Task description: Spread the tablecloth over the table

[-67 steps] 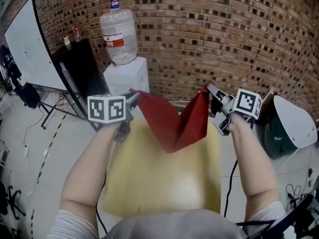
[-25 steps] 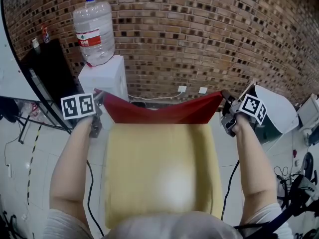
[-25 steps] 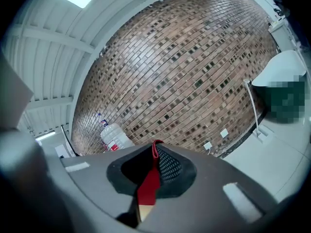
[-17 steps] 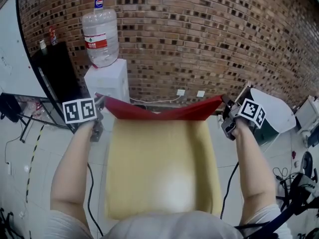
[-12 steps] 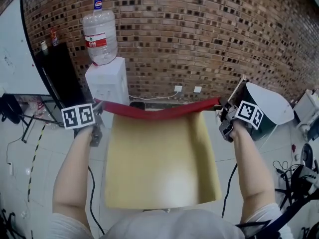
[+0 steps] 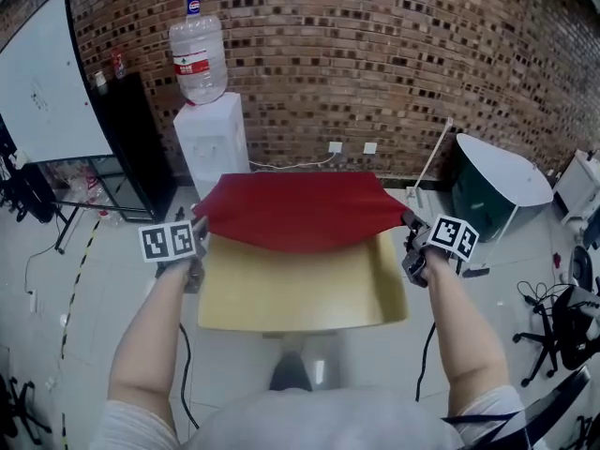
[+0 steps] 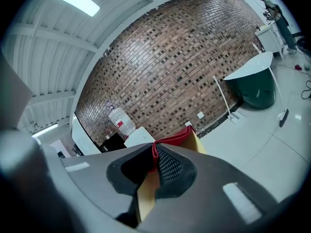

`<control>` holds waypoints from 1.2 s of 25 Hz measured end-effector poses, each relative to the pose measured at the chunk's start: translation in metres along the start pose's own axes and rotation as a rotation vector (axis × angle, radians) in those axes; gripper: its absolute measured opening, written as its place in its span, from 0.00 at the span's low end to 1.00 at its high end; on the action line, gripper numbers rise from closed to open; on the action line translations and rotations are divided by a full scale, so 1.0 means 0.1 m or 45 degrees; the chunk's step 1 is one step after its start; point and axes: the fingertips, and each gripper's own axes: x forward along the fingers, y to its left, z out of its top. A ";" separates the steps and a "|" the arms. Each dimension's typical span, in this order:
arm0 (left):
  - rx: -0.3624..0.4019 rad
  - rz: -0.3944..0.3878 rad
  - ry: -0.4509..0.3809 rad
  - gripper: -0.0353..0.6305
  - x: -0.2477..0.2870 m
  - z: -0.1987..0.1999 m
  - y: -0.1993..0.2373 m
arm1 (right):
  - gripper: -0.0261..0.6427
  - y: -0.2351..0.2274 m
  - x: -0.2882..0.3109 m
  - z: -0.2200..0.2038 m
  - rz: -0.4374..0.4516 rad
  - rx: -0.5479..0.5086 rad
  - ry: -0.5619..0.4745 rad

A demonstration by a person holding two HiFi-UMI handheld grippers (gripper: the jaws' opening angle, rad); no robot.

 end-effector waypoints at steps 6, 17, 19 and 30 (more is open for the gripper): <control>0.028 0.015 0.093 0.06 -0.28 -0.69 -0.20 | 0.05 -0.14 -0.48 -0.57 -0.081 -0.094 0.111; 0.001 0.045 0.153 0.06 -0.63 -1.42 -0.25 | 0.05 -0.62 -1.02 -1.35 -0.186 -0.039 0.237; -0.029 0.053 0.152 0.06 -0.65 -1.52 -0.21 | 0.05 -0.66 -1.06 -1.43 -0.201 -0.026 0.241; -0.200 0.074 0.252 0.07 -0.65 -2.18 0.01 | 0.05 -0.99 -1.19 -1.85 -0.315 -0.043 0.338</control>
